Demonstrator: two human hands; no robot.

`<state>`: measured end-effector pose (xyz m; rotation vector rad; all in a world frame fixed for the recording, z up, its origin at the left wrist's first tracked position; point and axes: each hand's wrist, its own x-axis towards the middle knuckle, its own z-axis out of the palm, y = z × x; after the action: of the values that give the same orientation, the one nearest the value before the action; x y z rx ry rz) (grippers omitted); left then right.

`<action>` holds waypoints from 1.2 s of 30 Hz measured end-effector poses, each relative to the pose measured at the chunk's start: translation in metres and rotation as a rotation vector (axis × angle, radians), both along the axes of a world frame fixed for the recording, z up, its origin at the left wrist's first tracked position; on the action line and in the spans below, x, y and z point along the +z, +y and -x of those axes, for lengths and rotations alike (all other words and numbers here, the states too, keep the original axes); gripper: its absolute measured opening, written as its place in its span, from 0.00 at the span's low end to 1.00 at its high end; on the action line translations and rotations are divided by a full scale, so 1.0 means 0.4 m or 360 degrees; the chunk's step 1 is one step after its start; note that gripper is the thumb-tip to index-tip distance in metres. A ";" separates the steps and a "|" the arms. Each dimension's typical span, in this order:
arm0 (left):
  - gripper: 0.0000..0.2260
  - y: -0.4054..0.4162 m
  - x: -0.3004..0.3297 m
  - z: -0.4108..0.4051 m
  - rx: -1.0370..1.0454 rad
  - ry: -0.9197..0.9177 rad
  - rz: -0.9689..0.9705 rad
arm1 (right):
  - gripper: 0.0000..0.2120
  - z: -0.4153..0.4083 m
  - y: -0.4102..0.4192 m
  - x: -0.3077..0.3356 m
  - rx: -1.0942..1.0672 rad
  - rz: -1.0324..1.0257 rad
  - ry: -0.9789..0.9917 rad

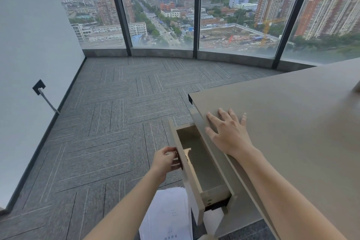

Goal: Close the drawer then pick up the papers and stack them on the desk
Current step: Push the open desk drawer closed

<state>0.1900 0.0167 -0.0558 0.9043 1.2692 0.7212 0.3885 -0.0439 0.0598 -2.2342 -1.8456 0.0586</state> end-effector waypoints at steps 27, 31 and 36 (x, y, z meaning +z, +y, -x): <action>0.09 0.001 -0.015 -0.227 0.0004 -0.0323 0.0118 | 0.25 0.014 0.018 -0.001 -0.0072 -0.0071 0.0031; 0.09 0.005 -0.023 -0.217 0.0018 -0.0395 0.0175 | 0.25 0.013 0.015 -0.001 -0.0064 -0.0071 0.0030; 0.08 0.009 -0.036 -0.213 0.0120 -0.0349 0.0281 | 0.25 0.012 0.013 -0.001 -0.0056 -0.0057 0.0039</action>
<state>0.2750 0.0203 -0.0703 0.6189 1.1558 0.7340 0.3839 -0.0386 0.0592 -2.2313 -1.7804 0.0461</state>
